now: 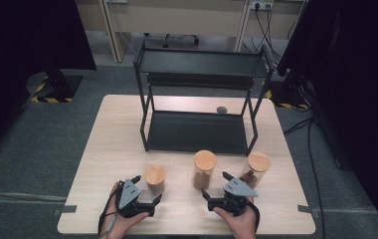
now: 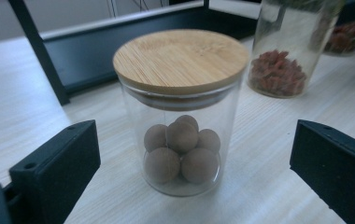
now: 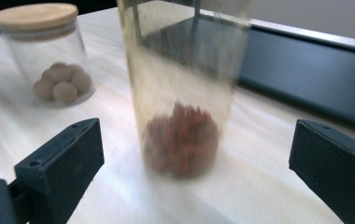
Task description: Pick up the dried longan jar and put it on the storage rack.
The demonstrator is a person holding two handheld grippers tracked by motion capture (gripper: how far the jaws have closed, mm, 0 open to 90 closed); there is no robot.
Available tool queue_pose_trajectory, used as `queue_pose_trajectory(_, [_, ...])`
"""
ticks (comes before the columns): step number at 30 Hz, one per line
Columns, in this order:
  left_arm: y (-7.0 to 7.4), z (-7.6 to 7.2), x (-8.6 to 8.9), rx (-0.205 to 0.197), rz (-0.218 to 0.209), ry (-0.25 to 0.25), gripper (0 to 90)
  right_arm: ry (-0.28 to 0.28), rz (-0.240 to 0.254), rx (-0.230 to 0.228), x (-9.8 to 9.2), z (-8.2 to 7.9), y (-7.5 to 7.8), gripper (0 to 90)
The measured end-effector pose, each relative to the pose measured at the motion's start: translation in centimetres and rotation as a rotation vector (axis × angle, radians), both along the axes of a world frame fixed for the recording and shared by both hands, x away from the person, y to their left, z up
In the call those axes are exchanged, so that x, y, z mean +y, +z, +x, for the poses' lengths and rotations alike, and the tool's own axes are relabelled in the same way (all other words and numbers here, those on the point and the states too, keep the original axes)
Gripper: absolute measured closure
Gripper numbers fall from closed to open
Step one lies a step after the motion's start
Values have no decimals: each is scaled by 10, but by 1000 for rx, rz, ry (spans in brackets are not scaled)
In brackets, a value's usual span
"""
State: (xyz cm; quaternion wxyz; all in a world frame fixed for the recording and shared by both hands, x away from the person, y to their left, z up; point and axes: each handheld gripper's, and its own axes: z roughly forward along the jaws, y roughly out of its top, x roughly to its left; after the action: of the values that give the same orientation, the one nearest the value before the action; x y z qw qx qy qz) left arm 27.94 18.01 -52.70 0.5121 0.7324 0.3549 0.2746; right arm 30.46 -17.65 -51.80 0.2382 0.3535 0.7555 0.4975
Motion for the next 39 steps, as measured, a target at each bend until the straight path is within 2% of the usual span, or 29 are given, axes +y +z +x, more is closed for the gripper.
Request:
queue_pose_trajectory(1, [0,-3,1,-14,-4,-1,9,-4,6,-7,-3,-4,-1,35])
queue_pose_trajectory(5, [0,-5,1,-18,-10,0,11,-29,11,-19,-9,-9,-5,39])
queue_pose_trajectory(15, [0,-3,-1,-23,-19,2,38,-45,36,-14,-11,-8,-5,51])
queue_pose_trajectory(18, [1,-2,-4,-25,-25,2,43,-46,25,-19,-10,-8,-5,51])
queue_pose_trajectory(21, [4,2,-7,-31,-24,9,54,-46,23,-18,-10,-8,-5,52])
queue_pose_trajectory(24, [9,10,-10,-28,-30,41,69,-48,31,-11,-10,-8,-5,52])
queue_pose_trajectory(27, [10,13,-12,-24,-26,33,75,-52,34,-8,-11,-7,-5,51])
queue_pose_trajectory(29, [9,17,-14,-7,-37,36,78,-51,32,-8,-10,-7,-5,53])
queue_pose_trajectory(34, [12,26,-17,-14,-49,40,107,-51,25,-9,-10,-8,-5,53])
queue_pose_trajectory(39, [14,33,-22,-19,-39,34,137,-50,26,-6,-10,-7,-5,54])
